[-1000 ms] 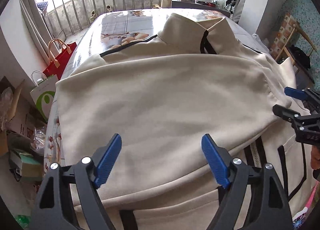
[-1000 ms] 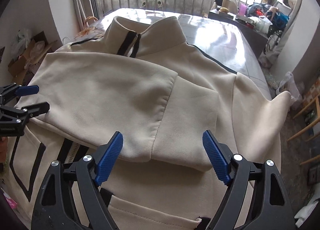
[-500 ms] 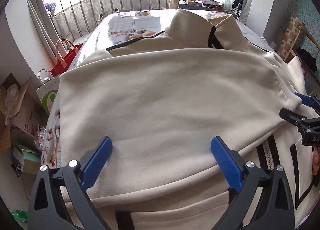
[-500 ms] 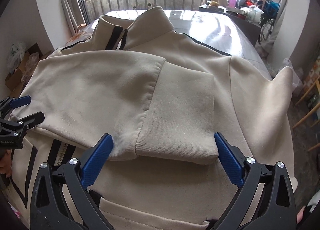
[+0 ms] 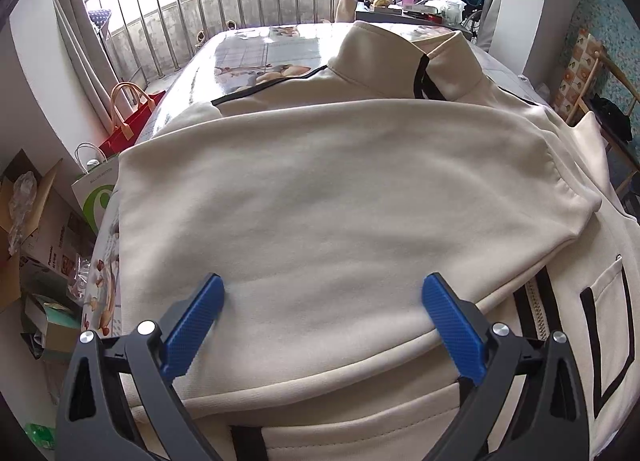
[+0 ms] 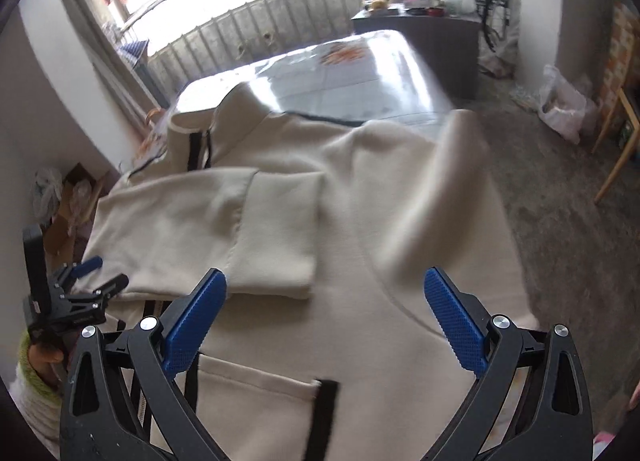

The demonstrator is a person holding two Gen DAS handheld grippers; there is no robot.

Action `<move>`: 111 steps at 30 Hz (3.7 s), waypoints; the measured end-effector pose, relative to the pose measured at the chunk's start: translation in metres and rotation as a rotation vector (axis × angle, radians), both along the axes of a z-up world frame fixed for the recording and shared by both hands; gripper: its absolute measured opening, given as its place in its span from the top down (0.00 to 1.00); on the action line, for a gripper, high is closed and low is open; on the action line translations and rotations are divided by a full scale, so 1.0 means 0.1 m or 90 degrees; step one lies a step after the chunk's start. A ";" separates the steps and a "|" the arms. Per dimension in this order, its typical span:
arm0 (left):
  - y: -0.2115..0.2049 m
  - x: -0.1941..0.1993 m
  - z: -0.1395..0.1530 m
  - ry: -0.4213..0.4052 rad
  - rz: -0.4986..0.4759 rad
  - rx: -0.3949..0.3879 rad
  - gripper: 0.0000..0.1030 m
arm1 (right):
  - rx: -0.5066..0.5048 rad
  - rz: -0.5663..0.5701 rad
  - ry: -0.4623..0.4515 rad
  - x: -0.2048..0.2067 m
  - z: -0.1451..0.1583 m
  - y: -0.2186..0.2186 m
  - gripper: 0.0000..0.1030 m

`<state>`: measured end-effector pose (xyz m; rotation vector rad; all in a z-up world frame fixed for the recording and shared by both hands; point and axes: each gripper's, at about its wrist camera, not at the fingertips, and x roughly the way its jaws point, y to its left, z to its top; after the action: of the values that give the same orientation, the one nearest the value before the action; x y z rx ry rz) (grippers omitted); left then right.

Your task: Fold large clothes

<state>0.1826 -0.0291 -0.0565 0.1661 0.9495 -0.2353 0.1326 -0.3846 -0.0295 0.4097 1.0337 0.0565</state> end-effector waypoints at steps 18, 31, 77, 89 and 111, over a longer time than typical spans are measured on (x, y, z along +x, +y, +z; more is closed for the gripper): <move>0.01 0.01 -0.01 0.003 -0.002 0.001 0.05 | 0.605 -0.389 0.255 -0.55 -1.79 -1.73 0.14; 0.02 0.01 0.00 0.005 -0.002 0.001 0.05 | 0.605 -0.487 0.167 -0.37 -1.83 -2.05 0.97; 0.04 0.00 0.01 0.001 -0.018 -0.003 0.05 | 0.336 -0.295 0.089 0.04 -0.54 -1.23 0.51; 0.04 0.00 0.02 -0.003 -0.019 -0.006 0.05 | 0.304 -0.337 -0.009 0.09 -0.28 -1.26 0.94; 0.98 -0.54 0.57 0.004 0.008 -0.194 0.46 | 0.072 0.244 -0.246 0.81 1.70 1.65 0.84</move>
<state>0.1290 0.0688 0.0000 -0.1211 0.9085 -0.3656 0.2135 -0.2198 0.1403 0.2833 0.7161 0.5196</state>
